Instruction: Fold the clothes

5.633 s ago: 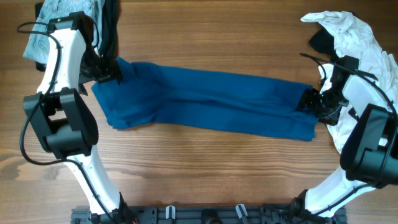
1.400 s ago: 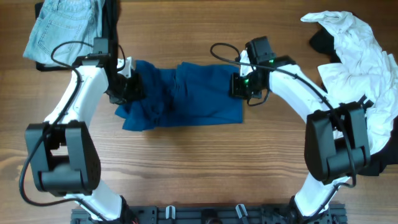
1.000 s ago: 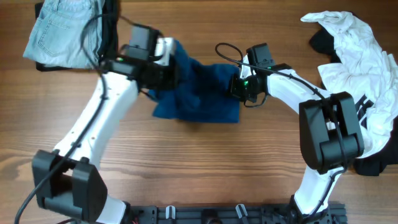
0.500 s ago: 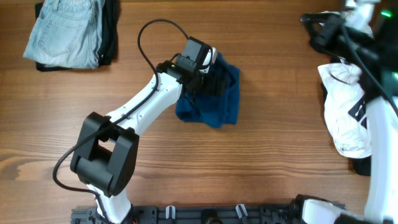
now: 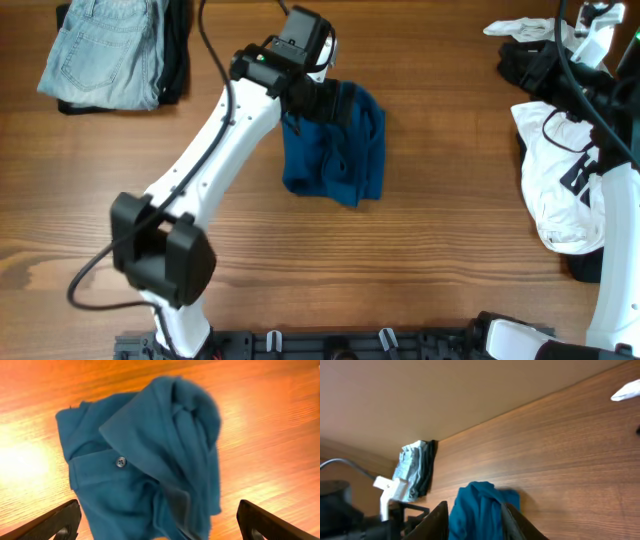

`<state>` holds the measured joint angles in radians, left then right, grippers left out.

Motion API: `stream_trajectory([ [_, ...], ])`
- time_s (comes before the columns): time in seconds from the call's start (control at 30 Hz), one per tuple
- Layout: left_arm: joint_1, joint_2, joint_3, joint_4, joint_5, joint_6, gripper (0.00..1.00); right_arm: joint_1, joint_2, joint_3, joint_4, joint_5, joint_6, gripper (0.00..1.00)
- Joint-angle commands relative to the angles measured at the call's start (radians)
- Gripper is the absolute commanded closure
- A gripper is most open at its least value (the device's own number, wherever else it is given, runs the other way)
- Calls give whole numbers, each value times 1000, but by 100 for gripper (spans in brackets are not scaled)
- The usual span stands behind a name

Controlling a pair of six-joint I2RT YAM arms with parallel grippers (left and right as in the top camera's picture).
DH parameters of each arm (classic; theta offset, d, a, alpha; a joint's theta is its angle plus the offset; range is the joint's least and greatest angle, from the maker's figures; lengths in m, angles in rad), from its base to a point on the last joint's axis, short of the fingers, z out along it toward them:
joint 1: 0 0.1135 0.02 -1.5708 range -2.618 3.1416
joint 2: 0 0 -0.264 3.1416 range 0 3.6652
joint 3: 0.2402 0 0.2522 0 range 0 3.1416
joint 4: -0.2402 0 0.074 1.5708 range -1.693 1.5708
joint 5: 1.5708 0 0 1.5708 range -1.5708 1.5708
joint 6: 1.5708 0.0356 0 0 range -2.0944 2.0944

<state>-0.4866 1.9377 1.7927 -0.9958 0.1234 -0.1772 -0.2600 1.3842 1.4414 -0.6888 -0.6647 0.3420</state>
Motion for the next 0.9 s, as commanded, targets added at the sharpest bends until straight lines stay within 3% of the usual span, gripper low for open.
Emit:
stream_trajectory([
  [0.0, -4, 108, -7, 1, -1, 27, 0, -3, 0, -3, -26, 72, -28, 64],
  [0.13, -28, 148, -7, 59, 34, 50, 0, -3, 0, -3, -57, 138, -39, 64],
  [0.27, -49, 163, -7, 65, 43, 50, 14, -3, 0, -3, -62, 161, -54, 62],
  [0.4, -73, 166, -7, 91, 44, 38, 52, -3, 0, -3, -65, 190, -54, 59],
  [0.6, -125, 168, -7, 116, 44, 27, 93, -23, 0, -3, -65, 201, -51, 59],
  [0.77, -200, 191, -7, 148, 47, 9, 96, -91, -1, -3, -69, 152, -51, 59],
  [0.83, -213, 204, -7, 147, -16, 8, 96, -114, -1, -3, -74, 127, -53, 59],
  [0.87, -211, 204, -6, 147, -51, 8, 91, -122, -1, -3, -76, 124, -53, 59],
])
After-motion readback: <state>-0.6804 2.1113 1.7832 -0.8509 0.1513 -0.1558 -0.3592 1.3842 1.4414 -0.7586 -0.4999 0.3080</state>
